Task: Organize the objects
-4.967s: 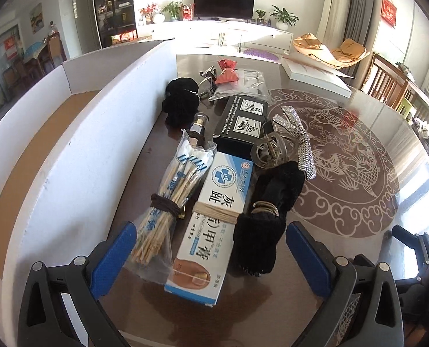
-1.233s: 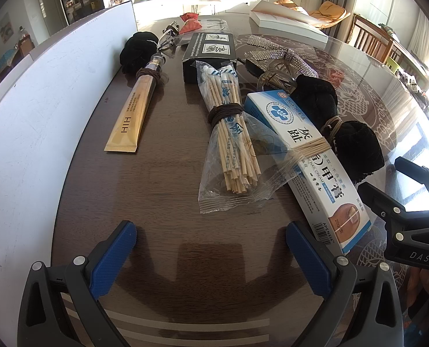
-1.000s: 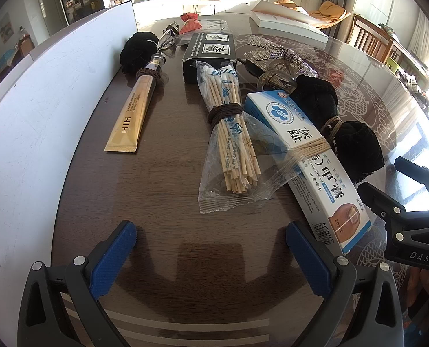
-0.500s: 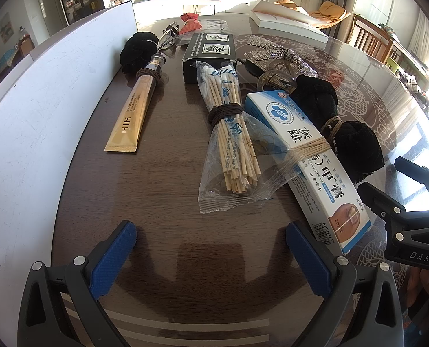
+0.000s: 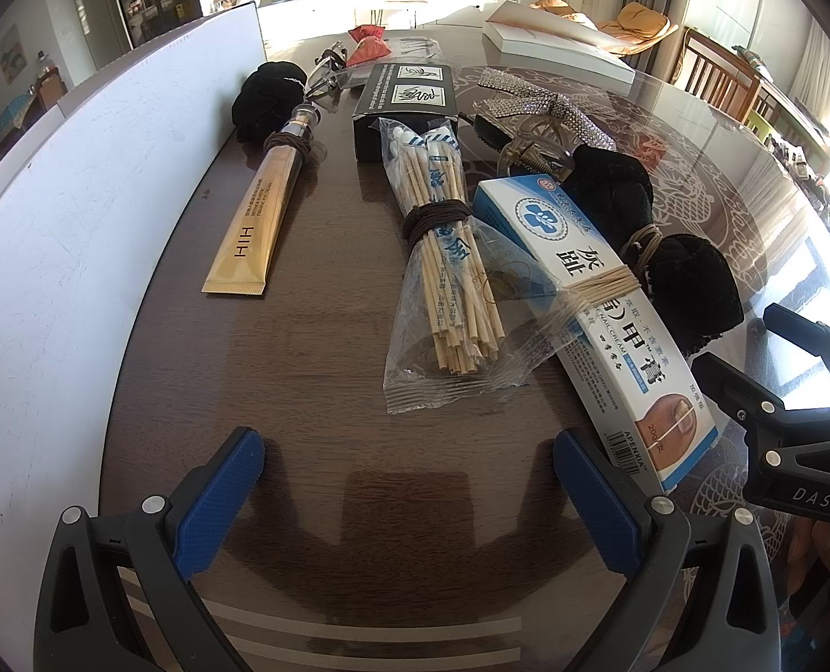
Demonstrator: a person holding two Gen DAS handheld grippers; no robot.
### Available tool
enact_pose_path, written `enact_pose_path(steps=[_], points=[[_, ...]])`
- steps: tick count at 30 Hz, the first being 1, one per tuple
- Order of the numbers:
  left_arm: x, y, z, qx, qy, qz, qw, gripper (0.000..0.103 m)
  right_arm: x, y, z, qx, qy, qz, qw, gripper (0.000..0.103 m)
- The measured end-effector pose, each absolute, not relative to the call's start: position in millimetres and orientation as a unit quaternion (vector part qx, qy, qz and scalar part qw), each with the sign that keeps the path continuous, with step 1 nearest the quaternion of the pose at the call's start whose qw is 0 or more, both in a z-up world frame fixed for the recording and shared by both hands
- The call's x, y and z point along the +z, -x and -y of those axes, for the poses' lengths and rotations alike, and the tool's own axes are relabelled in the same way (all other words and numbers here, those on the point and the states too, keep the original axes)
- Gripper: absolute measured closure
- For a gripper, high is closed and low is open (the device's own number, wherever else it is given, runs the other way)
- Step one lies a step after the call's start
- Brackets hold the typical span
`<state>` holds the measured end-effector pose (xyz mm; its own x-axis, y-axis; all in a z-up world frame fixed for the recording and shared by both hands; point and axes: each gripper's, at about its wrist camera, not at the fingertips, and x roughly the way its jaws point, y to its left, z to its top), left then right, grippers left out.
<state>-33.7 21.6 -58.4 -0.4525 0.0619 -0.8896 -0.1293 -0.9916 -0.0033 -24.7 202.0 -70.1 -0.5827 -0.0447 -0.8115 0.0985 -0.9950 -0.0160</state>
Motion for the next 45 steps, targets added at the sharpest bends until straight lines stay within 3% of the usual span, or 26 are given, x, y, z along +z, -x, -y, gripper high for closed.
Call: enact_pose_path(steps=[45], points=[[-55.8,31.5,-15.1,0.846,0.53,-0.031,0.055,0.0,-68.0,22.7,-205.6,-0.891,-0.452,-0.014,0.05,0.0]])
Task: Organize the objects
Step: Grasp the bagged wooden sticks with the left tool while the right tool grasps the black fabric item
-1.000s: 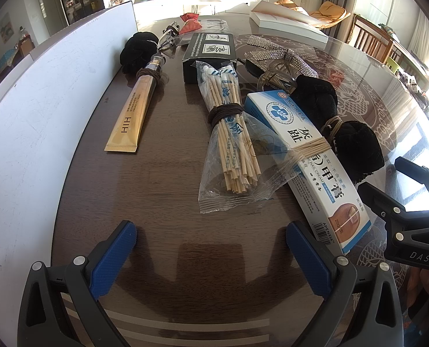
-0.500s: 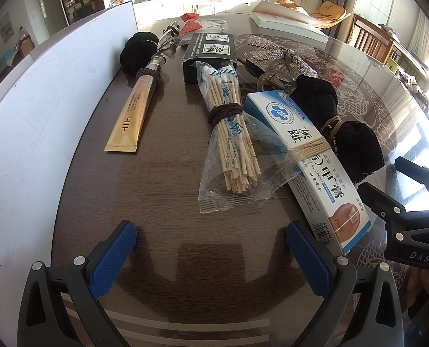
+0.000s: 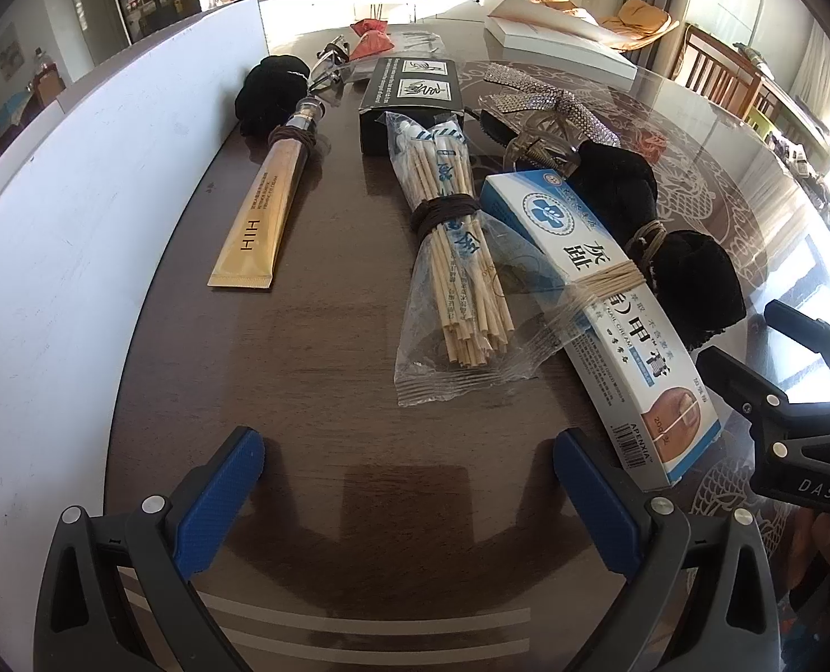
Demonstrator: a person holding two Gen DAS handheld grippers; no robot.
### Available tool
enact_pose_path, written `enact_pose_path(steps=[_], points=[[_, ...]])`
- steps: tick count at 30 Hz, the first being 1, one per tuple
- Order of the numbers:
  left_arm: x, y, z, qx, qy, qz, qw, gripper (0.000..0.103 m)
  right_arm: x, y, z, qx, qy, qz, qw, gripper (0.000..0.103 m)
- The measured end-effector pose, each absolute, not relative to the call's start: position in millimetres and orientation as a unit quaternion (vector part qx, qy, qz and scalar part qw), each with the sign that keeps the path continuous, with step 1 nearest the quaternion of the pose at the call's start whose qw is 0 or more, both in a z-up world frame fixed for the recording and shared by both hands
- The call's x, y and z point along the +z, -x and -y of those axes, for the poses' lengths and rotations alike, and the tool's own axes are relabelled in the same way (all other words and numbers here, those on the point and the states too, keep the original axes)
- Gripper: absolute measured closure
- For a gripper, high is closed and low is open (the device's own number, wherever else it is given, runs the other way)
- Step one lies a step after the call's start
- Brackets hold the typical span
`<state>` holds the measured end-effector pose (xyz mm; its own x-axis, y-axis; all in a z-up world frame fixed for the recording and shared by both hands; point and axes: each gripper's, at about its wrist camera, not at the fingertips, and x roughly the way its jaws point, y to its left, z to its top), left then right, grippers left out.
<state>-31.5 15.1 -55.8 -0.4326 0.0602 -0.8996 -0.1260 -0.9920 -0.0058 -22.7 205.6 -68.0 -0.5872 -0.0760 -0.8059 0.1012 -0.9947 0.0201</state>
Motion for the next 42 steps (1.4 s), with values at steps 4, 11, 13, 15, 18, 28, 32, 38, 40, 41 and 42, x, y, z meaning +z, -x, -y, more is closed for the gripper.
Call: enact_pose_path(steps=[4,11,13,15,18,28,32,38,40,41,42], points=[[-54.7,31.0,-6.1,0.843,0.536,-0.025,0.045,0.0,-48.5,18.3,-221.9,-0.907,-0.417,0.032,0.047,0.0],[-54.8,31.5,-2.3,0.843,0.537,-0.021,0.038,0.0,-33.4,60.6,-184.1,-0.887,-0.436,0.019,0.149,0.0],[-54.7,31.3,-2.4,0.843,0.537,-0.021,0.038,0.0,-39.6,75.1,-177.8,-0.886,-0.442,0.01,0.138,0.007],[-54.4,31.4,-1.9,0.843,0.537,-0.02,0.037,0.0,-46.4,89.3,-184.8,-0.887,-0.452,0.004,0.097,0.015],[-54.6,32.9,-2.7,0.843,0.537,-0.02,0.037,0.0,-40.4,92.3,-212.5,-0.89,-0.453,0.017,0.045,0.015],[-16.4,50.0,24.2,0.862,0.492,0.096,0.07,0.0,-41.4,28.1,-241.4,-0.902,-0.428,-0.033,0.053,0.008],[-20.1,91.6,9.9,0.85,0.507,0.119,0.084,0.0,-47.9,11.2,-242.6,-0.907,-0.414,-0.016,0.067,0.008],[-41.5,128.3,3.0,0.842,0.52,0.127,0.061,0.036,-51.6,8.2,-242.6,-0.91,-0.409,0.003,0.072,0.008],[-41.4,125.5,12.5,0.843,0.518,0.133,0.053,0.052,-51.8,8.2,-246.7,-0.909,-0.41,0.015,0.073,0.007],[-41.7,121.2,17.2,0.843,0.52,0.131,0.054,0.057,-52.5,9.2,-249.0,-0.908,-0.412,0.022,0.073,0.006],[-41.4,116.4,21.5,0.842,0.522,0.127,0.056,0.057,-53.4,9.9,-250.8,-0.907,-0.414,0.028,0.072,0.006]])
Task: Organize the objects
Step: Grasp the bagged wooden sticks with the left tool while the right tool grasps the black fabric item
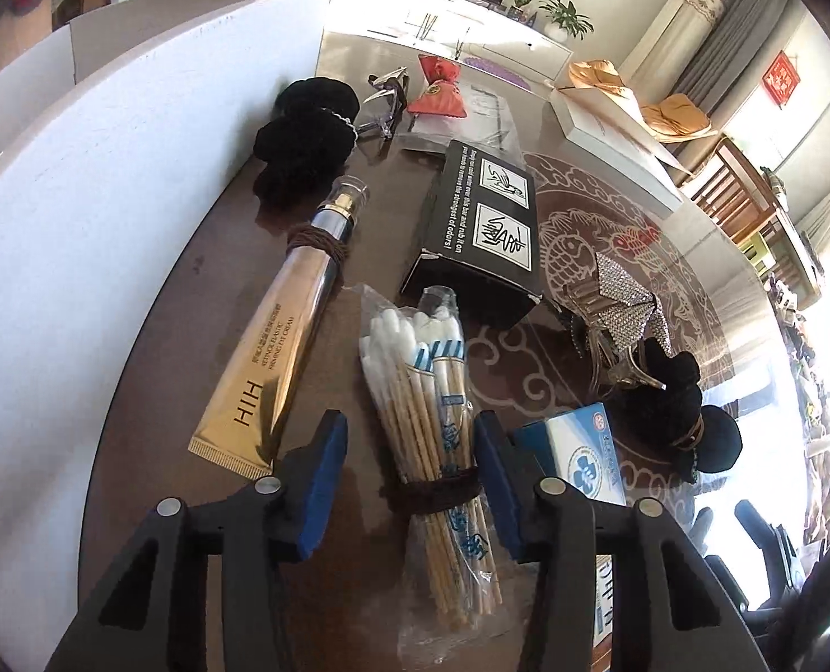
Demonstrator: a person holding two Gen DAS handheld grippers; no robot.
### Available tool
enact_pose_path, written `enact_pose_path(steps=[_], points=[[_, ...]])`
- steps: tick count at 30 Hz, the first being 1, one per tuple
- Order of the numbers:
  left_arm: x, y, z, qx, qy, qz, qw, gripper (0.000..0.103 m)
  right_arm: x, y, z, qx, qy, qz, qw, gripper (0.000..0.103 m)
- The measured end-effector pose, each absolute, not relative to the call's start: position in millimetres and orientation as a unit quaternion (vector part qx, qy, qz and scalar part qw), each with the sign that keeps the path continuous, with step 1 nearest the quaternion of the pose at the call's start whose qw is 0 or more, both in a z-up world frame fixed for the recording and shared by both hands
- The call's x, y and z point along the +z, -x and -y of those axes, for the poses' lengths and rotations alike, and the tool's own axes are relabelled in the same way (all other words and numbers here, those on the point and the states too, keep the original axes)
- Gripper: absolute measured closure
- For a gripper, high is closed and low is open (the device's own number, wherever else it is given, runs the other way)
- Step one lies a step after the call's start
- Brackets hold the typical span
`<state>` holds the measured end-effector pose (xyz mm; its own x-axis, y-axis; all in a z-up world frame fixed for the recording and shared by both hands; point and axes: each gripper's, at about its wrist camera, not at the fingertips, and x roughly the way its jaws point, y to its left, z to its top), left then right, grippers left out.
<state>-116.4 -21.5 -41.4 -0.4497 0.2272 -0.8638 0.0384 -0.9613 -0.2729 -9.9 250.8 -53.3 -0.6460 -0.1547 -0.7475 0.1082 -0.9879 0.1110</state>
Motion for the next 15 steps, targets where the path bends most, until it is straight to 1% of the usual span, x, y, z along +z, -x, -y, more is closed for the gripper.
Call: enact_pose_path(steps=[3,6,7,8,10,12,15], points=[[-41.8,98.9,32.1,0.843,0.525,0.106,0.057,0.057,-55.7,12.3,-253.0,-0.903,-0.422,0.039,0.069,0.006],[-42.4,90.1,35.0,0.839,0.53,0.108,0.056,0.056,-56.2,12.6,-250.9,-0.903,-0.424,0.032,0.067,0.006],[-42.4,89.6,32.7,0.839,0.531,0.106,0.054,0.054,-55.9,12.3,-250.7,-0.903,-0.423,0.032,0.068,0.006],[-43.3,90.5,28.7,0.839,0.532,0.1,0.053,0.049,-55.4,11.7,-251.1,-0.904,-0.421,0.033,0.069,0.006],[-44.4,90.3,19.1,0.841,0.533,0.079,0.047,0.041,-53.5,9.5,-253.1,-0.906,-0.414,0.042,0.078,0.006],[-46.0,87.5,8.0,0.841,0.54,0.037,0.028,0.04,-48.3,12.1,-252.6,-0.903,-0.418,0.038,0.094,0.006],[-49.5,78.7,-3.2,0.842,0.538,-0.014,0.015,0.039,-27.5,29.7,-240.3,-0.902,-0.414,-0.008,0.124,0.006]])
